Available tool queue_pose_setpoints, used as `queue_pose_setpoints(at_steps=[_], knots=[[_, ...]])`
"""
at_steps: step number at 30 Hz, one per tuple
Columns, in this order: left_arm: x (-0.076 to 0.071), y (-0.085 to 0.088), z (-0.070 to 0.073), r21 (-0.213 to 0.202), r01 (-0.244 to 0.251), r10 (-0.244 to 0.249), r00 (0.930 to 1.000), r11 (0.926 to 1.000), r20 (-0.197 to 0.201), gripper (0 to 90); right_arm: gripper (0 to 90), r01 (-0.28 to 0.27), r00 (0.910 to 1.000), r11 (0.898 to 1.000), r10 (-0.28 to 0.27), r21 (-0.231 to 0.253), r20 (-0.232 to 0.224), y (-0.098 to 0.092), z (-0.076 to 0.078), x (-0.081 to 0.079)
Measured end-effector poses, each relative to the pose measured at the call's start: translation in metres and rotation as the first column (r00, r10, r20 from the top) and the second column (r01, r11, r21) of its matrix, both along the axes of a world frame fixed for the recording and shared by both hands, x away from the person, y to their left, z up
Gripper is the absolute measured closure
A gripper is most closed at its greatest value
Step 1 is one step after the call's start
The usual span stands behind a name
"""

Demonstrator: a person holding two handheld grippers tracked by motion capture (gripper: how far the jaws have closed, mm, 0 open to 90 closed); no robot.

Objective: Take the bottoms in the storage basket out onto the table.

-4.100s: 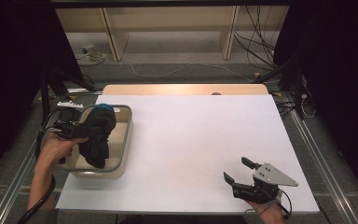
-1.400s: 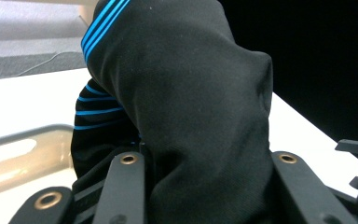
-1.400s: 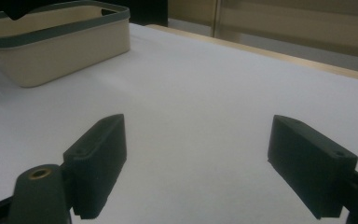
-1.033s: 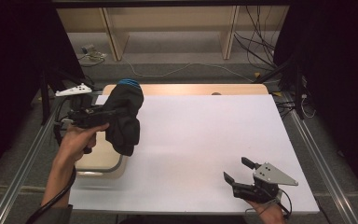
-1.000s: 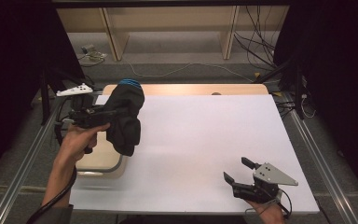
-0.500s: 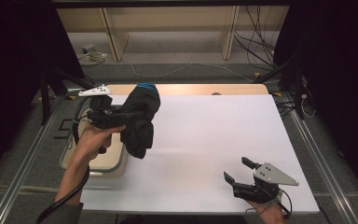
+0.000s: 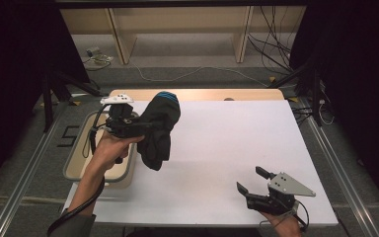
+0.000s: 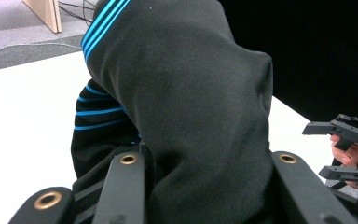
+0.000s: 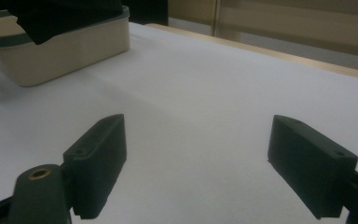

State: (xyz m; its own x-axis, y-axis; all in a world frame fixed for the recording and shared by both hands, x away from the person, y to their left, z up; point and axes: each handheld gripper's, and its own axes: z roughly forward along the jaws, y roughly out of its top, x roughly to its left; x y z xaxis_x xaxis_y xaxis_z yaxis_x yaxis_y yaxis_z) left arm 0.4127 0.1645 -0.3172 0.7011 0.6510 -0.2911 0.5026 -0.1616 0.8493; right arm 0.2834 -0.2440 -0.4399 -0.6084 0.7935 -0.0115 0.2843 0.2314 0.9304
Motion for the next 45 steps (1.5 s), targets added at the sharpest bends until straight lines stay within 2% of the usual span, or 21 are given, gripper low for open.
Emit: queue_pose_setpoints(at_steps=[9,12,20,23,27,45], knots=[[0.004,-0.02,-0.003,0.011,0.02,-0.019,0.9998,0.9998,-0.006,62.8,20.3,0.002,1.0,1.0,-0.002,0.002,-0.001,0.0,0.0,0.0],[0.004,-0.025,-0.005,0.028,0.023,-0.023,0.9997,0.9993,-0.004,62.7,20.3,0.002,1.0,1.0,-0.002,0.002,0.003,-0.001,0.0,0.0],[0.005,-0.034,-0.007,0.023,0.026,-0.026,0.9996,0.9994,-0.007,62.7,20.3,0.001,1.0,1.0,-0.001,-0.003,0.001,0.0,0.0,0.0],[0.006,-0.04,-0.01,0.033,0.033,-0.033,0.9994,0.9989,-0.012,62.7,20.3,0.0,1.0,1.0,0.0,-0.003,0.003,0.0,0.0,0.001],[0.007,-0.051,-0.016,0.067,0.059,-0.058,0.9982,0.996,-0.017,62.6,20.3,0.005,1.0,1.0,-0.005,0.002,0.004,-0.001,0.0,0.001],[0.016,-0.08,-0.028,0.104,0.08,-0.076,0.9962,0.9913,-0.042,62.4,20.3,0.003,1.0,1.0,-0.003,0.001,0.002,-0.001,0.0,0.001]])
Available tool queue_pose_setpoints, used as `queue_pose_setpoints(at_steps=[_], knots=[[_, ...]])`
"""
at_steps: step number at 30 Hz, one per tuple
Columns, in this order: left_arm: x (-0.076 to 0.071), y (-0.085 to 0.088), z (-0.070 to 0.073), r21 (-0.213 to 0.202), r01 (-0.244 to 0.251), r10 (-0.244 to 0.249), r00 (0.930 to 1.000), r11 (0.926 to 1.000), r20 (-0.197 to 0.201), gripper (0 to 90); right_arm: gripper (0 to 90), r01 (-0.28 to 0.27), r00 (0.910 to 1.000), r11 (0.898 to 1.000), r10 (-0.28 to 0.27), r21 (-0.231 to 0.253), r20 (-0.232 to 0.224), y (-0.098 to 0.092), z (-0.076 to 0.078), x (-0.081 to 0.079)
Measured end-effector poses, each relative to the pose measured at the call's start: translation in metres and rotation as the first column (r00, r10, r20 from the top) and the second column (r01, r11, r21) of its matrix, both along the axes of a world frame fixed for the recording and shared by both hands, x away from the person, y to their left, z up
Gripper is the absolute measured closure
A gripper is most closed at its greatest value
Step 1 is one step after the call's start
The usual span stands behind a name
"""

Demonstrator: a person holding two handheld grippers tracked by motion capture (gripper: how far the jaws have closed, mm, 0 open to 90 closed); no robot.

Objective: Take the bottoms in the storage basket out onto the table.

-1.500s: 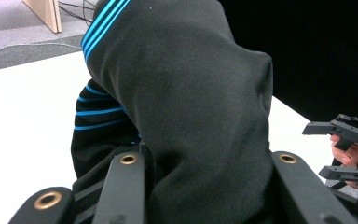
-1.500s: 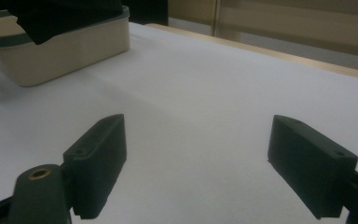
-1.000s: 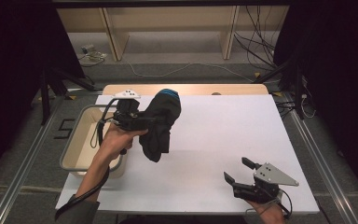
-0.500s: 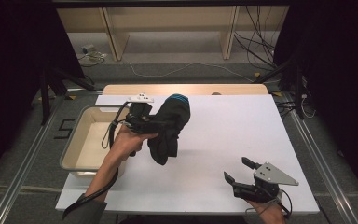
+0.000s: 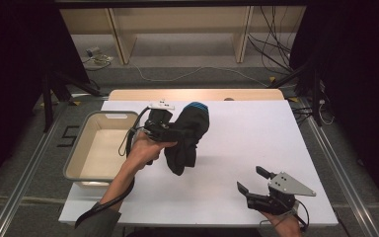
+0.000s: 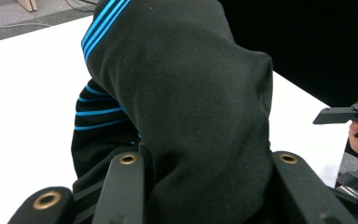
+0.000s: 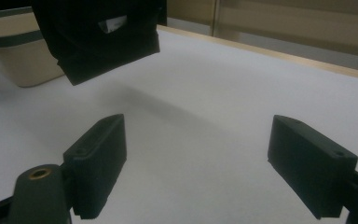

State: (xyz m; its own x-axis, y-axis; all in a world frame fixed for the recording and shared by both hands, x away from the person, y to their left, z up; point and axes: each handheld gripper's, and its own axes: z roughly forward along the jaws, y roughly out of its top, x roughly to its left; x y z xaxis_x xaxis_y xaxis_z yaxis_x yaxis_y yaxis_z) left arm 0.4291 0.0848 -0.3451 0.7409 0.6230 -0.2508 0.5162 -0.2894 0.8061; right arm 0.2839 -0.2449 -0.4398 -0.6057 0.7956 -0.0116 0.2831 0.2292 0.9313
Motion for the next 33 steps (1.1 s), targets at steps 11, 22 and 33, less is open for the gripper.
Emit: queue_pose_setpoints(at_steps=[11,22,33], knots=[[0.005,-0.013,-0.007,0.007,0.003,-0.003,1.0,1.0,-0.001,62.2,20.3,-0.002,1.0,1.0,0.002,-0.001,0.001,0.0,0.0,0.0],[0.011,-0.026,-0.011,0.009,-0.002,0.002,0.9999,1.0,-0.012,62.0,20.3,-0.001,1.0,1.0,0.001,0.004,0.002,0.0,0.0,0.0],[0.016,-0.04,-0.022,0.013,-0.017,0.017,0.9995,0.9998,-0.028,61.9,20.3,-0.002,1.0,1.0,0.002,0.003,0.001,-0.001,0.0,0.0]])
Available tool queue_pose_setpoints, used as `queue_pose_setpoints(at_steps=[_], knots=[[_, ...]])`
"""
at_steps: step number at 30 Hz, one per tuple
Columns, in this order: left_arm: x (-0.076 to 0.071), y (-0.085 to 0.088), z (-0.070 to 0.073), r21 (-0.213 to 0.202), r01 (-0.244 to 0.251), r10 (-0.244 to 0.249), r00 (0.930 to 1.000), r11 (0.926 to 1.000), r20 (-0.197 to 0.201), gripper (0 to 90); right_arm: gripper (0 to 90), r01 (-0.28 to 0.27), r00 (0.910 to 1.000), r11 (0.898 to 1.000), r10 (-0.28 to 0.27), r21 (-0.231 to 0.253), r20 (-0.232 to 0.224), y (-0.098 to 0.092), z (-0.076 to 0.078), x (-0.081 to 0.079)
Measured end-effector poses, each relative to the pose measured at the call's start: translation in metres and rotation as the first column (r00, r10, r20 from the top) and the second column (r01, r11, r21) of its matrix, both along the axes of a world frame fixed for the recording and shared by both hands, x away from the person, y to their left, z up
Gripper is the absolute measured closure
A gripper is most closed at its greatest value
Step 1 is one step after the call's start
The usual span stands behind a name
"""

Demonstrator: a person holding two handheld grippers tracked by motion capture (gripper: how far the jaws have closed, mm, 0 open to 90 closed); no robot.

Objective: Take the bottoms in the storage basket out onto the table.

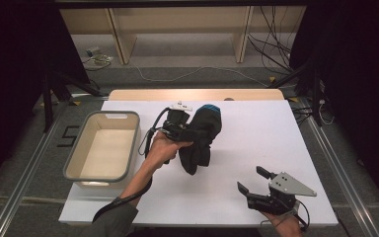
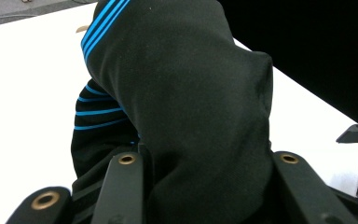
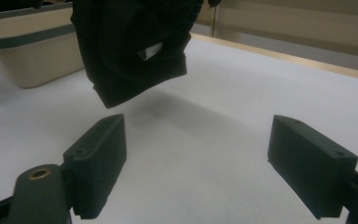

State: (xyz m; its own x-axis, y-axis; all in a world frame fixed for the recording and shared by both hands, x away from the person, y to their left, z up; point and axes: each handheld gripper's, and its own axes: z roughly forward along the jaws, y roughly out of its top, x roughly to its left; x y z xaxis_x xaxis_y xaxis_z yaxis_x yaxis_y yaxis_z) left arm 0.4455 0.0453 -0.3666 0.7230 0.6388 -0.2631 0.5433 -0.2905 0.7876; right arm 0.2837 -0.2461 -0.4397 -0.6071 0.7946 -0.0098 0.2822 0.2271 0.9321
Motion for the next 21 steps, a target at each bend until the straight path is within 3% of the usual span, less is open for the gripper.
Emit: queue_pose_setpoints(at_steps=[21], knots=[[0.005,-0.009,-0.022,0.029,-0.021,0.021,0.9996,0.9994,-0.02,60.9,20.3,0.0,1.0,1.0,0.0,-0.001,-0.001,0.0,0.0,0.0]])
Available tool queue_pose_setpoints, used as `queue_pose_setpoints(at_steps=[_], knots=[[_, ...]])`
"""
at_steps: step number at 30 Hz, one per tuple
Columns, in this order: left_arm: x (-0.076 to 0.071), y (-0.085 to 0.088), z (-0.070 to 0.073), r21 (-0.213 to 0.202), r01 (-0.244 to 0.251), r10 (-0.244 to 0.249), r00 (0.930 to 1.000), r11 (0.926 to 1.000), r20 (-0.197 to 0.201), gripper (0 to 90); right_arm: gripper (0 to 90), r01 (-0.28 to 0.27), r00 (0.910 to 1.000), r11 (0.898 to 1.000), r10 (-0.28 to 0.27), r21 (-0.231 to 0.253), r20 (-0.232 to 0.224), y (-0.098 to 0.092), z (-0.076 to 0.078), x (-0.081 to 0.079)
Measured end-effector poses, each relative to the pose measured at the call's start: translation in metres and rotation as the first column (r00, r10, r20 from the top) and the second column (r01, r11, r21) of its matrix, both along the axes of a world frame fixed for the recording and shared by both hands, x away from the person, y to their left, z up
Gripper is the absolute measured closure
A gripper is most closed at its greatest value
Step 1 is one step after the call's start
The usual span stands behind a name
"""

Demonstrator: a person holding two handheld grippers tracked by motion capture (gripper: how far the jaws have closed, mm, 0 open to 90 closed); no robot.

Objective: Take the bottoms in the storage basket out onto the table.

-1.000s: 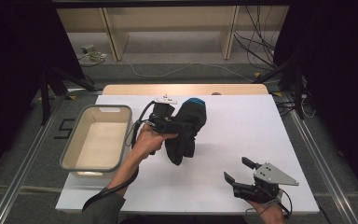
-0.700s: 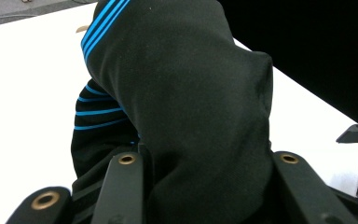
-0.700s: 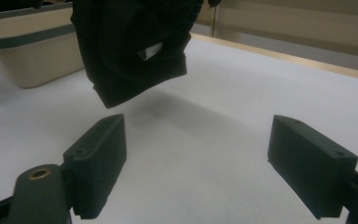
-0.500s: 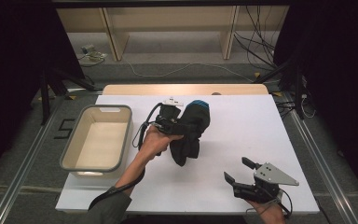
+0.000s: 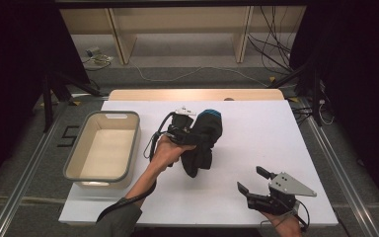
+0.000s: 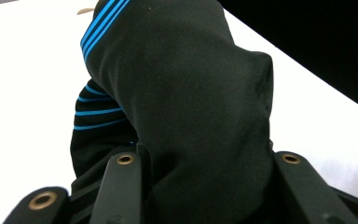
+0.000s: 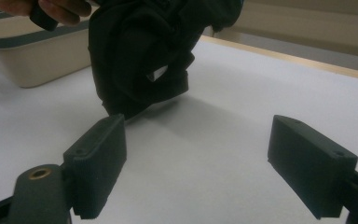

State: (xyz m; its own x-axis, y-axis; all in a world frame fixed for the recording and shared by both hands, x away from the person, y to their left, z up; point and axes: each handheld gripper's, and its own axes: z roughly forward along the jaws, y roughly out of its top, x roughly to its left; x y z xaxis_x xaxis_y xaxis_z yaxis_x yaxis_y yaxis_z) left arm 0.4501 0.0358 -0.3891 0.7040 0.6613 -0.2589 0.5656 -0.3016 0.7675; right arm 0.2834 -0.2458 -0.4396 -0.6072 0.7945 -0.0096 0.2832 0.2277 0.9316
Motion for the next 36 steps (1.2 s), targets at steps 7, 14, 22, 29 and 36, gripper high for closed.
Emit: queue_pose_setpoints(at_steps=[7,14,22,29,36], knots=[[0.001,-0.003,-0.008,0.041,-0.002,0.002,1.0,0.9991,0.0,60.2,20.3,0.0,1.0,1.0,0.0,0.0,0.002,0.0,0.0,0.0],[0.004,-0.004,-0.012,0.049,-0.01,0.01,0.9999,0.9988,-0.006,60.1,20.3,0.0,1.0,1.0,0.0,0.001,0.001,0.0,0.0,0.0],[0.006,-0.008,-0.019,0.098,-0.007,0.008,0.9999,0.9952,-0.01,59.5,20.4,-0.001,1.0,1.0,0.001,-0.003,0.0,0.0,0.0,0.0],[0.008,-0.009,-0.024,0.113,-0.006,0.008,0.9997,0.9936,-0.023,58.8,20.5,-0.001,1.0,1.0,0.001,-0.001,-0.001,0.0,0.0,0.0],[0.01,-0.01,-0.03,0.147,-0.003,0.007,0.9995,0.9892,-0.03,58.5,20.7,-0.002,1.0,1.0,0.001,-0.003,-0.003,0.001,0.0,0.0]])
